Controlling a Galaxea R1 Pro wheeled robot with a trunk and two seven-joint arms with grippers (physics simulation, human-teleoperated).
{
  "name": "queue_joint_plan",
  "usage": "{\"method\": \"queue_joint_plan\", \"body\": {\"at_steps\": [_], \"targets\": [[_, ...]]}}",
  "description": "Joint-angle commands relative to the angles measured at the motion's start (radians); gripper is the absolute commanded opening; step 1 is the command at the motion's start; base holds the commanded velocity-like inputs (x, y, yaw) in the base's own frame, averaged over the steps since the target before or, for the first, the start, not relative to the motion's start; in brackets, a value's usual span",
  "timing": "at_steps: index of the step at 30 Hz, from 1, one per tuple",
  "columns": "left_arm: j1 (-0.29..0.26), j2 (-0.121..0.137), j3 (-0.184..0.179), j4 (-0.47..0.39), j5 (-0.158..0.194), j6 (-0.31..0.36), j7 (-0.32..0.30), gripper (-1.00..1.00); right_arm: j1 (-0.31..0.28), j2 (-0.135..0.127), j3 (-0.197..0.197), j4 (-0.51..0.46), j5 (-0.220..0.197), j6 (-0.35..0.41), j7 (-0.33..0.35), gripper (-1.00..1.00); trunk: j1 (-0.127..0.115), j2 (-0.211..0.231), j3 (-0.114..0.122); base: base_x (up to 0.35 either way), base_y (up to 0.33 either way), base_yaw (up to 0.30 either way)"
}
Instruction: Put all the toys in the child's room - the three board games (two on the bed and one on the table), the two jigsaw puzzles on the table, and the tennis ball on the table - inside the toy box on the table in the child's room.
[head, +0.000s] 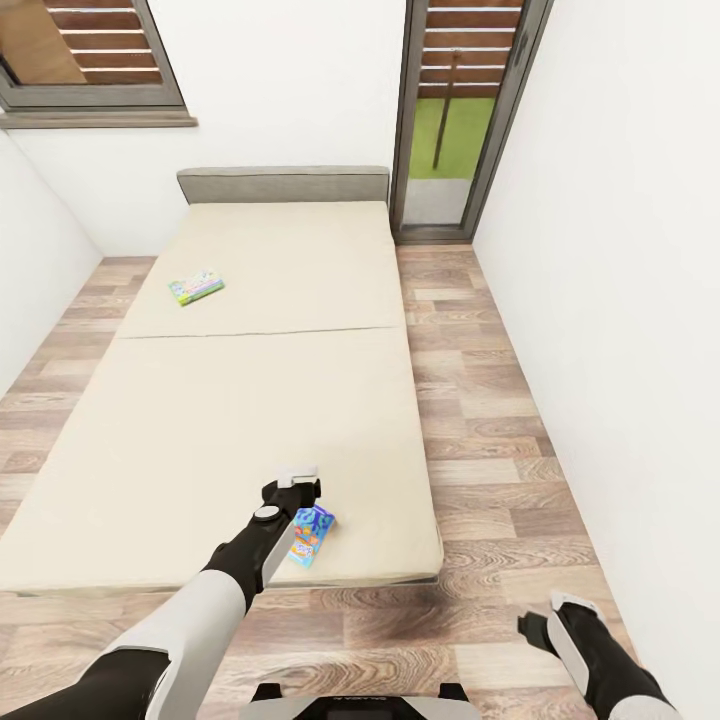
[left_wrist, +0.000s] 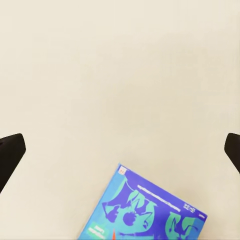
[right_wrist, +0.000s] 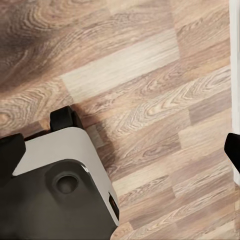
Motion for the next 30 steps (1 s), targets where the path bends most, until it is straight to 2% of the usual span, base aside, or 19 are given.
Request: {"method": "queue_joint_plan", "body": {"at_steps": [1,7,30], "targets": [[0.0,0.0,0.0,-0.001,-0.002,0.003,0.004,1.0,-0.003,-0.001,0.001,-0.003,-0.011,0.005,-0.011,1.0,0.0,-0.001,-0.001,0.0,0.0,0.0],[0.0,0.0,0.001,-0.001,-0.003,0.008,0.007,1.0,-0.027,-0.011,0.0,-0.007,-0.013,0.012,-0.035,1.0,0.0,-0.001,-0.001,0.0,0.0,0.0],[0.0,0.0,-0.001,-0.001,-0.006,0.015,0.007,1.0,-0.044,-0.003,-0.009,-0.014,-0.018,0.001,-0.035,1.0,0.0,-0.001,-0.006,0.0,0.0,0.0]]}}
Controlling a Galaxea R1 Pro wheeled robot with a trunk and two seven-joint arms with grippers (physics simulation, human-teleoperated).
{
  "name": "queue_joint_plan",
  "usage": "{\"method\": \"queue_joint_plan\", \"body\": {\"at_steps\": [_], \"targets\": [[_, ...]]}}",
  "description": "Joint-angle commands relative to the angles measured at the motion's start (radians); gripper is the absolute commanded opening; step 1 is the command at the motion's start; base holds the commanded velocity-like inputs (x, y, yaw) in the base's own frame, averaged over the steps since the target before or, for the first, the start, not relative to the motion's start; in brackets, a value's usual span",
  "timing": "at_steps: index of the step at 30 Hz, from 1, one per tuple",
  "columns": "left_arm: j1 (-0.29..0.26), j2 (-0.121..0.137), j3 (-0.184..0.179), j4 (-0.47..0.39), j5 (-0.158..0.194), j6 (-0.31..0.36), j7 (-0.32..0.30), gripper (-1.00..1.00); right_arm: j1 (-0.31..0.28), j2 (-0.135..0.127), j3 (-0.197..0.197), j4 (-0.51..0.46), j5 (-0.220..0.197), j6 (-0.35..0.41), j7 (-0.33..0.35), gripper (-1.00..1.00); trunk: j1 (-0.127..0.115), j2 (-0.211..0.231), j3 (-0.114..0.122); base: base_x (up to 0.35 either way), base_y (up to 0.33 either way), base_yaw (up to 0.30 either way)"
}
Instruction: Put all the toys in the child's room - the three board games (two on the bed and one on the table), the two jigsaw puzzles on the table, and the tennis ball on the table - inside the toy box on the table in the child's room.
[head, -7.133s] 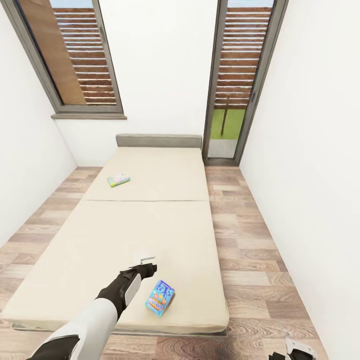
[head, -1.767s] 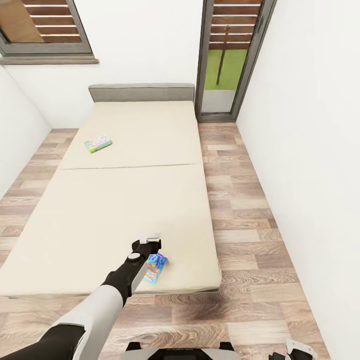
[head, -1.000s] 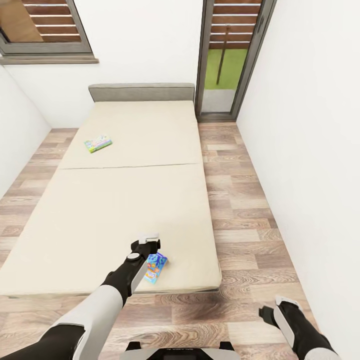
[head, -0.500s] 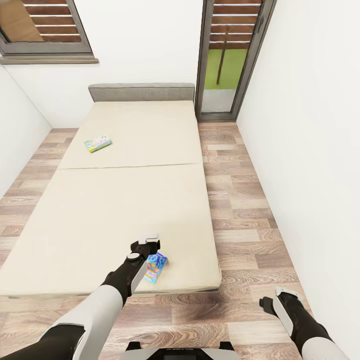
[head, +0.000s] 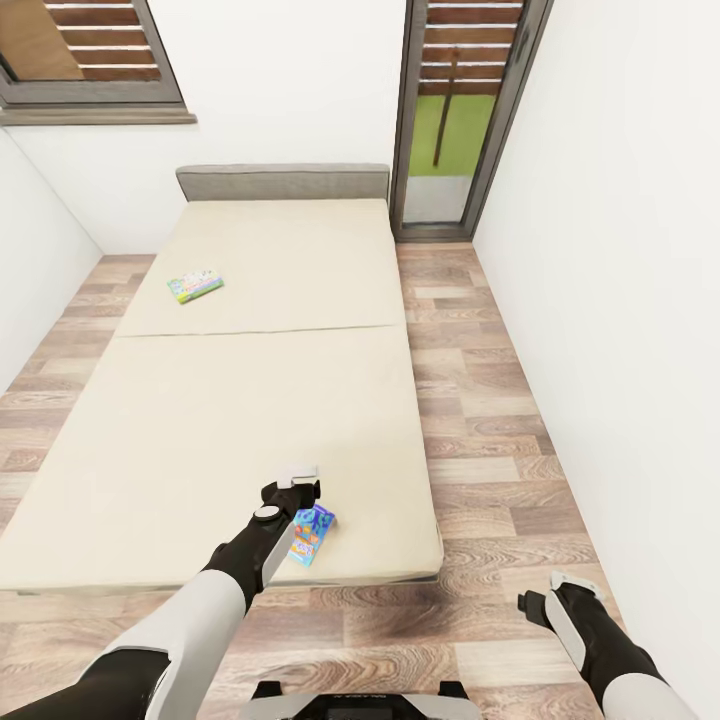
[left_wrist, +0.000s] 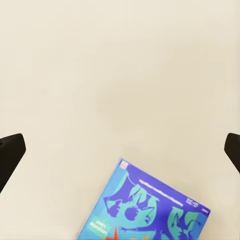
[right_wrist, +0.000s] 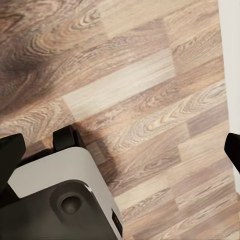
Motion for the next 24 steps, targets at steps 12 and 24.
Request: {"method": "queue_joint_plan", "body": {"at_steps": [12,24], "targets": [[0.0,0.0,0.0,-0.001,-0.002,0.004,0.003,1.0,0.0,-0.007,-0.001,-0.002,-0.015,0.002,-0.008,1.0,0.0,-0.001,-0.02,0.0,0.0,0.0],[0.0,0.0,-0.001,-0.001,-0.003,0.002,0.002,1.0,0.0,-0.006,-0.001,-0.002,-0.015,0.002,-0.008,1.0,0.0,-0.001,-0.04,0.0,0.0,0.0]]}}
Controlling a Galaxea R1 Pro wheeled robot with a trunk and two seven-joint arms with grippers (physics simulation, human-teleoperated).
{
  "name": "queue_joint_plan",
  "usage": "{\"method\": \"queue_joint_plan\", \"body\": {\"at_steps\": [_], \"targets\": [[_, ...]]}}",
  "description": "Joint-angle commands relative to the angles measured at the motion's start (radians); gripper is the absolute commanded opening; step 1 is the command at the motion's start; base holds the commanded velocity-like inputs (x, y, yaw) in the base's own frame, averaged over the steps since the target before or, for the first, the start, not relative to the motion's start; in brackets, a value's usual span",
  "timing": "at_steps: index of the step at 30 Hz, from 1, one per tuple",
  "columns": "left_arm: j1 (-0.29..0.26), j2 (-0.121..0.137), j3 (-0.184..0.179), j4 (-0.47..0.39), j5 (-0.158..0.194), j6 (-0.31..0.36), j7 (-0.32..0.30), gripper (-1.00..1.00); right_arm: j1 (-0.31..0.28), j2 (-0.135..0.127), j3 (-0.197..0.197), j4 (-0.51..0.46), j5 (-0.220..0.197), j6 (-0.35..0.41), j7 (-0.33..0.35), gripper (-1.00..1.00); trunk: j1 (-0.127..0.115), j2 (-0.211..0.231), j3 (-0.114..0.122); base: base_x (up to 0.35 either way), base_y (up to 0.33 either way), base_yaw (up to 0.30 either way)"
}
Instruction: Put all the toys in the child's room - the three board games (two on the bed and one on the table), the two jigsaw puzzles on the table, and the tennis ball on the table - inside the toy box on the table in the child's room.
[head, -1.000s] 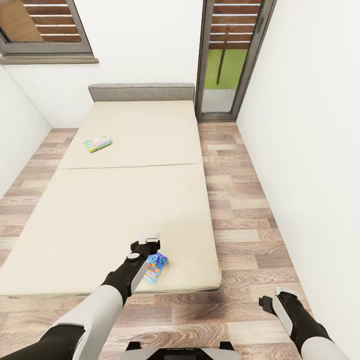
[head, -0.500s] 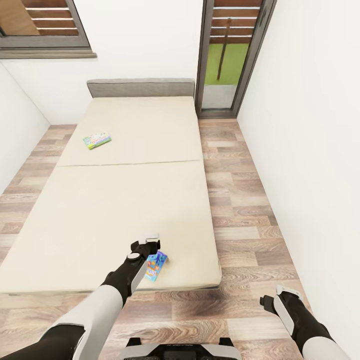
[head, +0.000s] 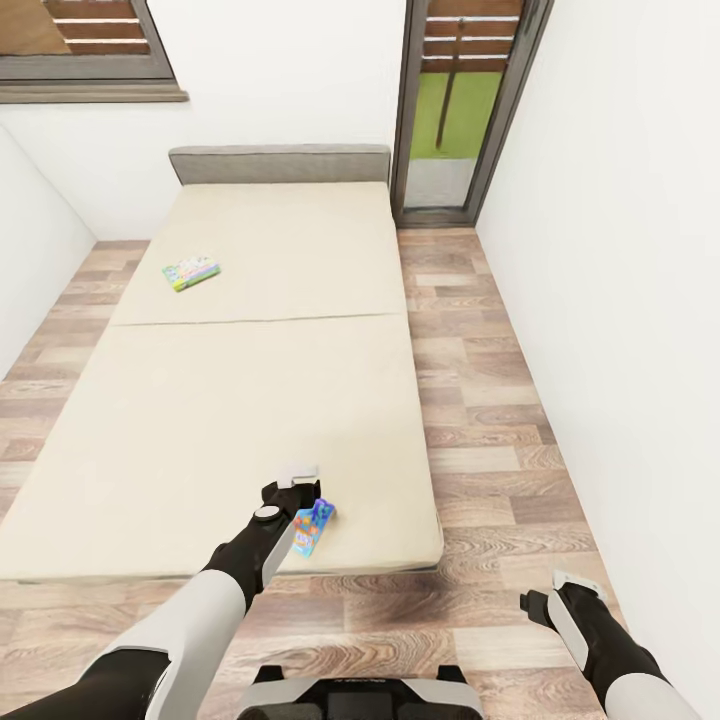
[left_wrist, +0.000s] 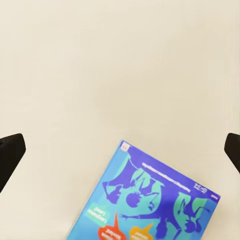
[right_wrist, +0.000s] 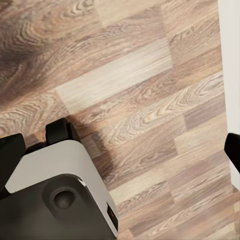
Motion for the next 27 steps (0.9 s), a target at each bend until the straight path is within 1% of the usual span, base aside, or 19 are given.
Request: {"method": "queue_joint_plan", "body": {"at_steps": [1,27], "targets": [[0.0,0.0,0.0,-0.001,-0.003,0.003,0.003,1.0,0.0,0.0,0.001,-0.002,-0.01,0.003,-0.007,1.0,0.0,-0.001,-0.003,0.0,0.0,0.0],[0.0,0.0,-0.005,-0.001,-0.003,-0.004,0.003,1.0,0.0,0.003,0.002,-0.002,-0.003,0.003,-0.008,1.0,0.0,-0.001,-0.045,0.0,0.0,0.0]]}}
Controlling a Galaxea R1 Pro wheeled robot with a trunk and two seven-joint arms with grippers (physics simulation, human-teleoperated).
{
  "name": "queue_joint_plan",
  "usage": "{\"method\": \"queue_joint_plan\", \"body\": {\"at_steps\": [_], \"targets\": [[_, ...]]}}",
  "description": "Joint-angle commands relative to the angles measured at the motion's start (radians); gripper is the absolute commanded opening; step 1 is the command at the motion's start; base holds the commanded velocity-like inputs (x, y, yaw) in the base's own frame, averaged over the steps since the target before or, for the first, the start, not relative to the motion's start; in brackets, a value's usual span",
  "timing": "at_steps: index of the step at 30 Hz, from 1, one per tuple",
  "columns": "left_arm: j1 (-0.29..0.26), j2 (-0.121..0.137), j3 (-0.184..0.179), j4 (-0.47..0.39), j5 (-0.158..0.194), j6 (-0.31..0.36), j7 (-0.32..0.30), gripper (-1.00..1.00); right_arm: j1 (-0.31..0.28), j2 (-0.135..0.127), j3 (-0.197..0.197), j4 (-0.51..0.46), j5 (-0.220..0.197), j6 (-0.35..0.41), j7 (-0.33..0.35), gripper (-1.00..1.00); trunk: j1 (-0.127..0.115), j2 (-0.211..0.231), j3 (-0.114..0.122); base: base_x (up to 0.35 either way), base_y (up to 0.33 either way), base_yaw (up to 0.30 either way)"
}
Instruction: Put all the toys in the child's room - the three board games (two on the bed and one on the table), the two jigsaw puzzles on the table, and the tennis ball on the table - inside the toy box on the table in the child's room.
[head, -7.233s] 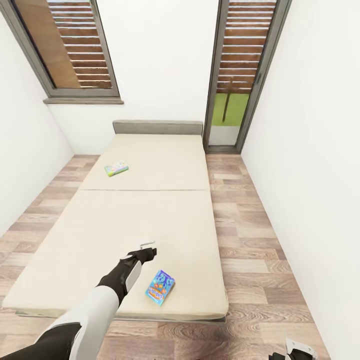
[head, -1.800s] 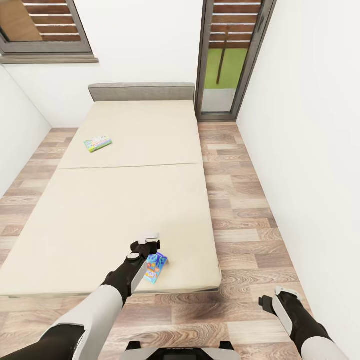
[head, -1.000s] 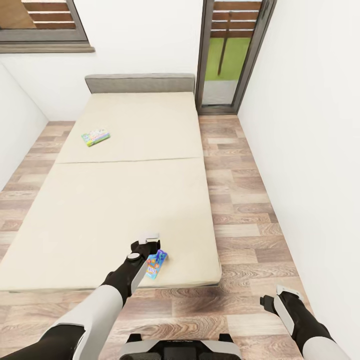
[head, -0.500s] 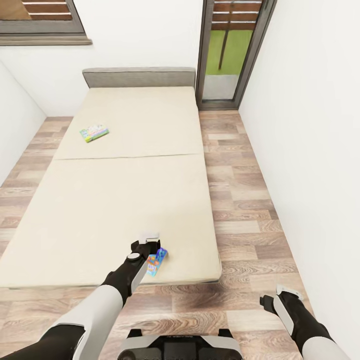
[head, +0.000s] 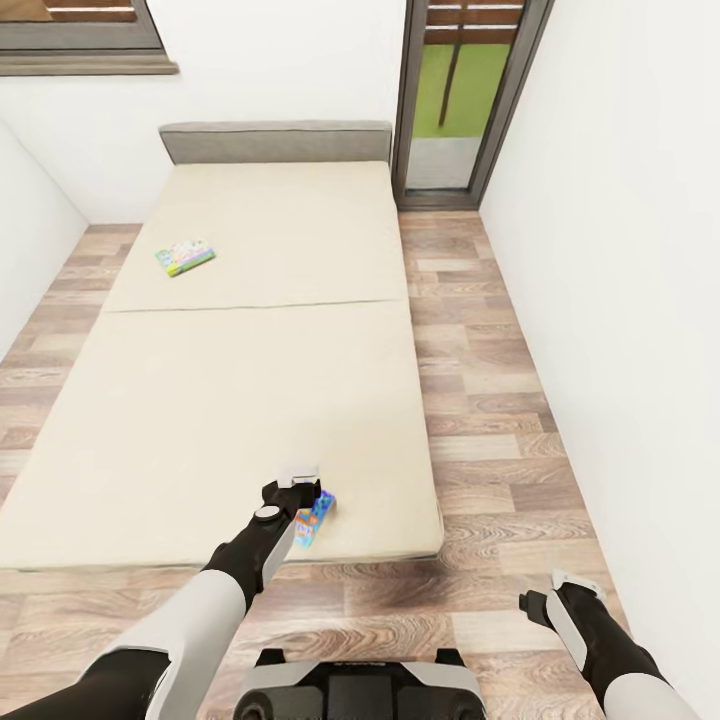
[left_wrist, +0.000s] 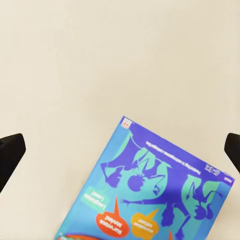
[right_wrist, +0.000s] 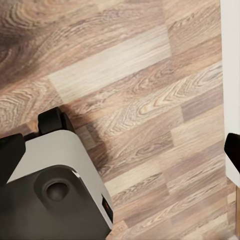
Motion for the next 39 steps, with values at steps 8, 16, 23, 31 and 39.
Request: {"method": "queue_joint_plan", "body": {"at_steps": [8,16,23,31,39], "targets": [[0.0,0.0,-0.001,-0.003,0.0,0.004,0.005,1.0,0.0,0.0,0.001,-0.002,-0.011,0.003,-0.008,1.0,0.0,-0.001,-0.014,0.0,0.0,0.0],[-0.007,0.0,-0.002,-0.016,0.002,0.006,0.005,1.0,0.0,0.003,0.007,-0.002,-0.009,-0.001,-0.01,1.0,0.0,-0.001,-0.027,0.0,0.0,0.0],[-0.048,0.0,0.004,-0.025,0.003,0.005,0.005,1.0,0.0,0.005,0.01,-0.002,-0.009,-0.003,-0.01,1.0,0.0,-0.001,-0.039,0.0,0.0,0.0],[-0.056,0.0,0.005,-0.028,0.004,0.004,0.005,1.0,0.0,0.006,0.01,-0.002,-0.009,-0.004,-0.011,1.0,0.0,-0.001,-0.052,0.0,0.0,0.0],[-0.057,0.0,0.005,-0.029,0.004,0.002,0.005,1.0,0.0,0.006,0.011,-0.002,-0.009,-0.004,-0.011,1.0,0.0,-0.001,-0.065,0.0,0.0,0.0]]}}
